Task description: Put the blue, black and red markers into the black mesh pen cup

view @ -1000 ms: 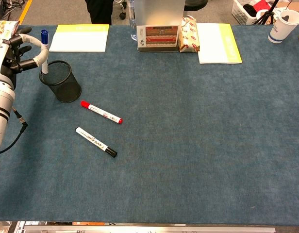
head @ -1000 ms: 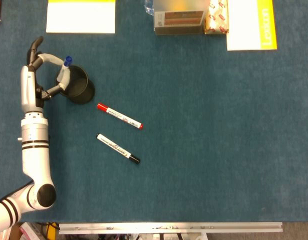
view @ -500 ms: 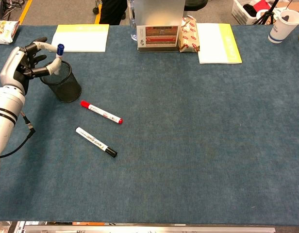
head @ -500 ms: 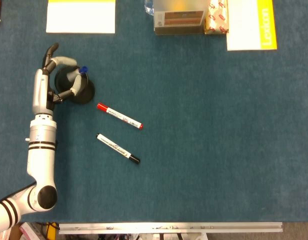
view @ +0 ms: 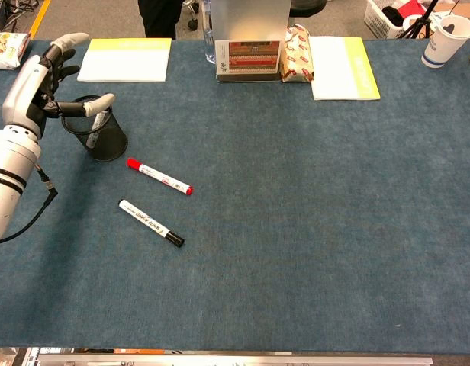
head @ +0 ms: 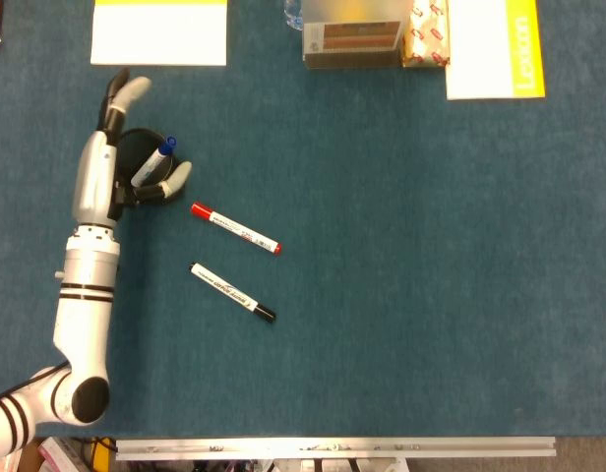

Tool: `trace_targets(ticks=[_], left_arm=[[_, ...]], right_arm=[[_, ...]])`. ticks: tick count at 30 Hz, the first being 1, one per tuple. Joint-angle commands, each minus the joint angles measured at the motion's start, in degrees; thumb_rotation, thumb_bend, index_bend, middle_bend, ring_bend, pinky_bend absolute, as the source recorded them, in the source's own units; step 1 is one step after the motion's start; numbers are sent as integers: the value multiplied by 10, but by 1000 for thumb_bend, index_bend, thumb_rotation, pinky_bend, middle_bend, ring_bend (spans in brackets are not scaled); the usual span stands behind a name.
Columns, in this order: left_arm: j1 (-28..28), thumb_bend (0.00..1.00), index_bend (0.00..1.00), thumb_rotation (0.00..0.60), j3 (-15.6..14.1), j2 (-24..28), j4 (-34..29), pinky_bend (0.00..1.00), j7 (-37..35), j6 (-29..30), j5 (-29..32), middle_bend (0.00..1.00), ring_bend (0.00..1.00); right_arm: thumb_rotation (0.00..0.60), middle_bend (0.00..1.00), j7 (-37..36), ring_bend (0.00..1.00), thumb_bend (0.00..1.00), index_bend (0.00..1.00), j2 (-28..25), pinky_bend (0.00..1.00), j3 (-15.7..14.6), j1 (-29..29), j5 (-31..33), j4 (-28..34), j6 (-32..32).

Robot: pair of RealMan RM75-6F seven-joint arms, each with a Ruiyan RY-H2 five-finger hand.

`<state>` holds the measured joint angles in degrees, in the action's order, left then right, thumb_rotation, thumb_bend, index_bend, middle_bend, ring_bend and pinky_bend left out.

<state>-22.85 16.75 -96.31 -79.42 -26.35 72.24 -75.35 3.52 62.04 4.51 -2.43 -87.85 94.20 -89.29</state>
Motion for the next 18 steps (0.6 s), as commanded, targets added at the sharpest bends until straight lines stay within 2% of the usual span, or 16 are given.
trace_targets(ticks=[1,5,11,14,18], left_arm=[[0,197,276,600,-29,44,-41,93,66,22,-50,0,0],[3,198,345,600,-50,114,-110,93,130,5,-62,0,0],[5,202,374,600,-78,243,-235,93,175,-53,-51,0,0],[1,245,390,600,-101,297,-268,93,187,-82,-70,0,0],[-5,270,395,600,-134,340,-290,86,203,-116,-98,0,0]], right_arm=[[600,325,0,419,0,339,0,643,0,0,-1,0,-1],[600,325,1,419,0,339,0,643,0,1,-1,0,-2],[600,325,6,419,0,339,2,643,-1,0,0,0,1],[600,325,7,419,0,339,3,643,0,0,1,-1,0],[600,325,6,419,0,339,3,643,1,0,2,-1,-1]])
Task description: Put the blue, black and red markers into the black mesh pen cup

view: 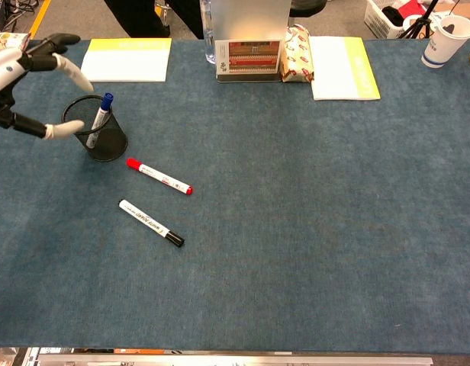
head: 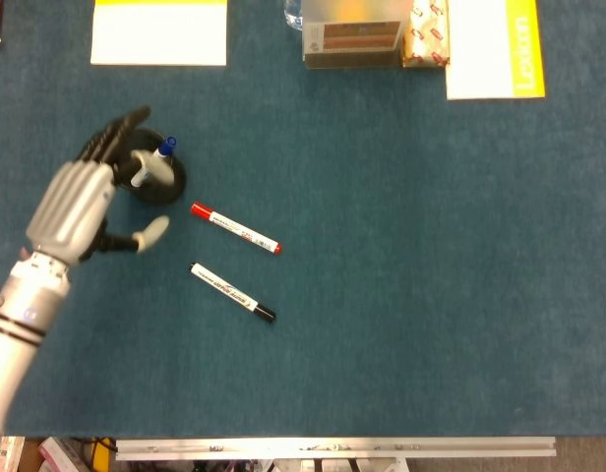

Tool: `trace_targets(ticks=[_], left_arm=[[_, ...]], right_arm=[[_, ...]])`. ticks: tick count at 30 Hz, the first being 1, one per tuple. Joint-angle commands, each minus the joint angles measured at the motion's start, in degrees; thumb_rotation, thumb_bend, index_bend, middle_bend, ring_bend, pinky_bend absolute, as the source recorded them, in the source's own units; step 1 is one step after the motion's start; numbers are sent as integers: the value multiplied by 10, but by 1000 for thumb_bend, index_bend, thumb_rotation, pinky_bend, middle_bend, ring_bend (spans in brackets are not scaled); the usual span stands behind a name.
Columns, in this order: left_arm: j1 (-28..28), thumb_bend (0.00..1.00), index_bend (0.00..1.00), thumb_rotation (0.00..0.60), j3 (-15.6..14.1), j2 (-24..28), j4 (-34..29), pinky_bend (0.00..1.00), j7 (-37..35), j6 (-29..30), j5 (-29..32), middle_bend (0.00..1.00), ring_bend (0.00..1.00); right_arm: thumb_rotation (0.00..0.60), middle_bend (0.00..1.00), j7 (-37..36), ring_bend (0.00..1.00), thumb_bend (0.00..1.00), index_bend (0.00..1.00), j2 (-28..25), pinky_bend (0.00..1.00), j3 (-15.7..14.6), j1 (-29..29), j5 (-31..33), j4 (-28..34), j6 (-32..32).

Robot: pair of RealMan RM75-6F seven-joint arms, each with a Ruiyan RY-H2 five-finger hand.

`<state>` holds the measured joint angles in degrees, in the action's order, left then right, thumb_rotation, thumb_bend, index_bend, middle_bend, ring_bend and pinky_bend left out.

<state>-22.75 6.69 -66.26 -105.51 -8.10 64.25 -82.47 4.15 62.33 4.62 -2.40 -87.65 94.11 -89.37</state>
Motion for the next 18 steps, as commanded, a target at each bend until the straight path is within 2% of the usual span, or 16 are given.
trace_targets(ticks=[1,8,12,18], left_arm=[[-9,272,394,600,-40,44,-31,77,24,-43,-34,0,0],[-24,277,391,600,-82,48,-14,46,65,-82,-82,0,0],[-28,279,390,600,-98,27,15,45,76,-85,-105,0,0],[-39,281,386,600,-113,-21,78,45,47,-77,-151,0,0]], right_arm=[[600,325,-1,419,0,339,0,643,0,0,1,0,0],[600,325,-5,420,0,339,-1,643,2,2,-1,0,-7],[600,325,-6,419,0,339,-2,643,3,2,1,-1,-5],[600,325,-4,419,0,339,-1,643,2,1,1,-1,-3]])
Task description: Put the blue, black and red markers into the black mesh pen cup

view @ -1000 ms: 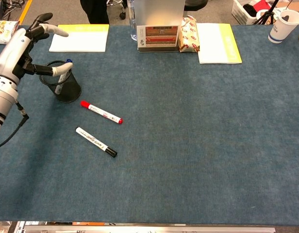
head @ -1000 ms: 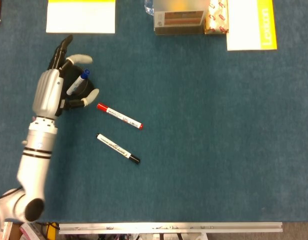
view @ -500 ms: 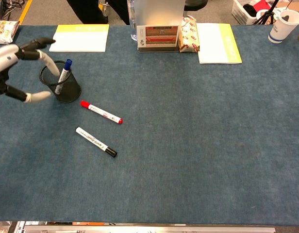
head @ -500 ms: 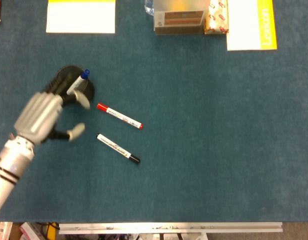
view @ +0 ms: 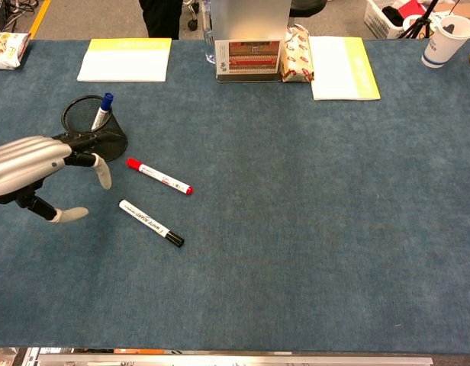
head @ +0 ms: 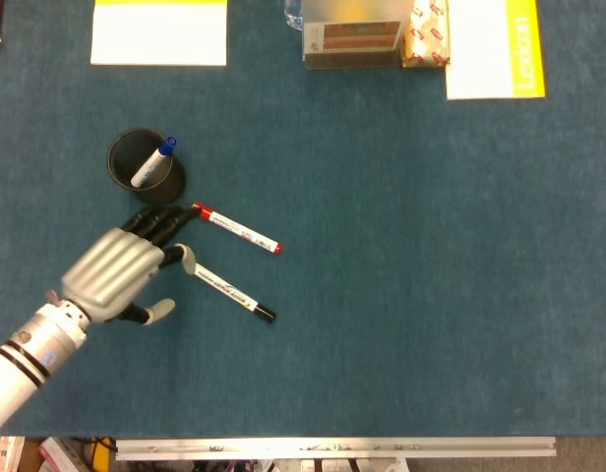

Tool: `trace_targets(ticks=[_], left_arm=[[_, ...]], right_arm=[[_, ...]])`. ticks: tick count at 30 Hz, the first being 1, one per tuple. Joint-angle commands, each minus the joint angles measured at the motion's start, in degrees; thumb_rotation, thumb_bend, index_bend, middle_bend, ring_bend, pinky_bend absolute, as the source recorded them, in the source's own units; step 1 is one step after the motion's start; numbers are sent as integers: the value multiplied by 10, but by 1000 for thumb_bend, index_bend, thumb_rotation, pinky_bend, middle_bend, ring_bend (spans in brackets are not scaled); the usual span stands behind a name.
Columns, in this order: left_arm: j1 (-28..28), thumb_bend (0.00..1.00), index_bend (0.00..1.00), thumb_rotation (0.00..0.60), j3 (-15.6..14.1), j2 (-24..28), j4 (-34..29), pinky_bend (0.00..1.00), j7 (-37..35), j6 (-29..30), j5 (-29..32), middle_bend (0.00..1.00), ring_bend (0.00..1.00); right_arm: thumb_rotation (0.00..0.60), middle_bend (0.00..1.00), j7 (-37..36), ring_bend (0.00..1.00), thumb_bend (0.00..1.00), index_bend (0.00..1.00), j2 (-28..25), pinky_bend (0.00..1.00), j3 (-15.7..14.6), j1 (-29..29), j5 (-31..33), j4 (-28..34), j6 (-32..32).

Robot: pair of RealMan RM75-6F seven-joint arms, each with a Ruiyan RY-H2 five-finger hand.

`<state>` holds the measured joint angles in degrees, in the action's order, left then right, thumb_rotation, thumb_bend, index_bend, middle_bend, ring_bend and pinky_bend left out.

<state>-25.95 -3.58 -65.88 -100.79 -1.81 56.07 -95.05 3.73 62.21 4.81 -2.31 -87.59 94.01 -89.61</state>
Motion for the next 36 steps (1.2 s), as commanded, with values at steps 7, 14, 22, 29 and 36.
trace_targets(ticks=[7,14,22,29,36], left_arm=[[-22,287,383,600,-34,-79,103,45,-58,7,-65,0,0],[-38,294,383,600,-58,-143,176,45,-107,20,-105,0,0],[-55,295,382,600,-67,-183,226,44,-145,42,-120,0,0],[-63,295,379,600,-67,-197,247,45,-162,65,-120,0,0],[-64,295,379,600,-69,-220,285,45,-174,91,-123,0,0]], right_arm=[[600,325,-2,419,0,339,-1,643,0,-1,2,-1,3],[600,325,-3,419,0,339,-1,643,0,-2,2,-2,6],[600,325,1,420,0,339,-5,643,-2,6,-1,5,-8],[600,325,15,419,0,339,-5,643,-7,16,-7,12,-22],[600,325,21,419,0,339,-5,643,-8,23,-11,17,-32]])
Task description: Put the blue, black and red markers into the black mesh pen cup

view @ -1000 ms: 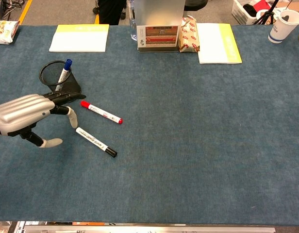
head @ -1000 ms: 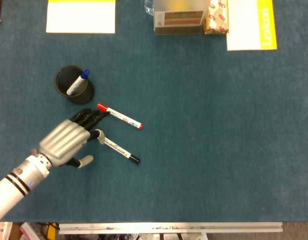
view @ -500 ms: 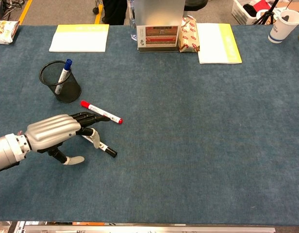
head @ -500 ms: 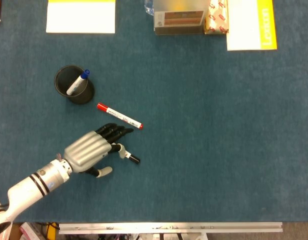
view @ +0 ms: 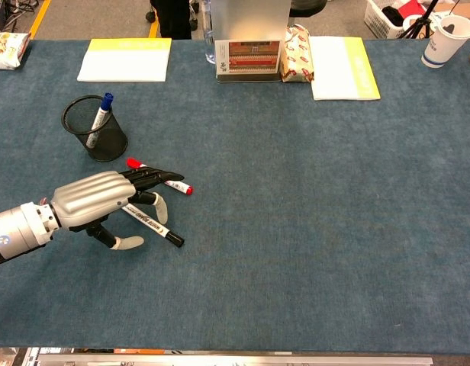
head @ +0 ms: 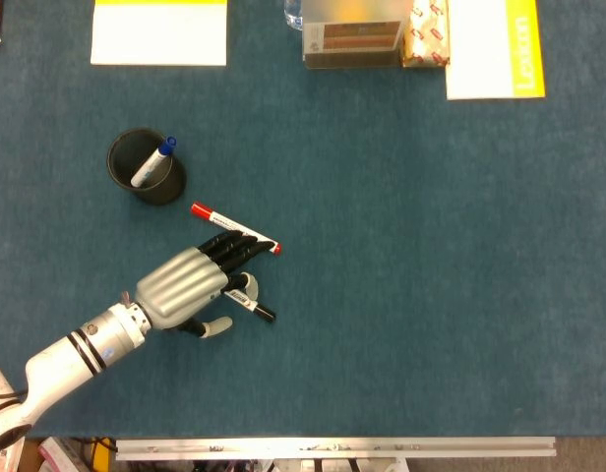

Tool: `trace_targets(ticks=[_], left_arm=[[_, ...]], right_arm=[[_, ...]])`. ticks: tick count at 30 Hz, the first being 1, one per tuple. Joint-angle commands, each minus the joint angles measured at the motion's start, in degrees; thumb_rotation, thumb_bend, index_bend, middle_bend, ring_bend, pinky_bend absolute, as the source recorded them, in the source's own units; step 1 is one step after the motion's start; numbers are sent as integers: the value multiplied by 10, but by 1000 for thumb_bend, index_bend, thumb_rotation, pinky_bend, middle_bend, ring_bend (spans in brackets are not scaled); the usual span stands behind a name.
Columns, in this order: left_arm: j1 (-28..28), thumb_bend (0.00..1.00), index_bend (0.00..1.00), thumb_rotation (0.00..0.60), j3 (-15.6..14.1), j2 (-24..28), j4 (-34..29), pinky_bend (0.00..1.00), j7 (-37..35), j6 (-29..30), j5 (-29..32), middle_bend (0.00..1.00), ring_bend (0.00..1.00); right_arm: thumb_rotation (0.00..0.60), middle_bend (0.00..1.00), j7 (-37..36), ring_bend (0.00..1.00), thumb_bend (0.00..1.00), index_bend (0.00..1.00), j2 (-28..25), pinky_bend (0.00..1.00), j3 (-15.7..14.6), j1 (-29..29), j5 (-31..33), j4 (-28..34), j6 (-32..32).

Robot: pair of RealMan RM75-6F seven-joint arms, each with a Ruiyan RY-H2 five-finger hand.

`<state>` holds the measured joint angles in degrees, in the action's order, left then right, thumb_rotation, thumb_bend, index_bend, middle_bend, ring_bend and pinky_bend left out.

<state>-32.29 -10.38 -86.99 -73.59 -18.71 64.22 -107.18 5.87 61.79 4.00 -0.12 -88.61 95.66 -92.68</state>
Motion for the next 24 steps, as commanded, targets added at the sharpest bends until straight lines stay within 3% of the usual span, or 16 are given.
trace_targets(ticks=[1,24], left_arm=[[-1,295,379,600,-1,-13,21,44,-7,14,-2,0,0],[-3,295,379,600,-15,-65,84,44,-15,20,19,0,0]], right_arm=[[600,325,0,419,0,339,-1,643,0,1,-1,1,-2],[600,325,-9,419,0,339,-3,643,4,4,-3,0,-5]])
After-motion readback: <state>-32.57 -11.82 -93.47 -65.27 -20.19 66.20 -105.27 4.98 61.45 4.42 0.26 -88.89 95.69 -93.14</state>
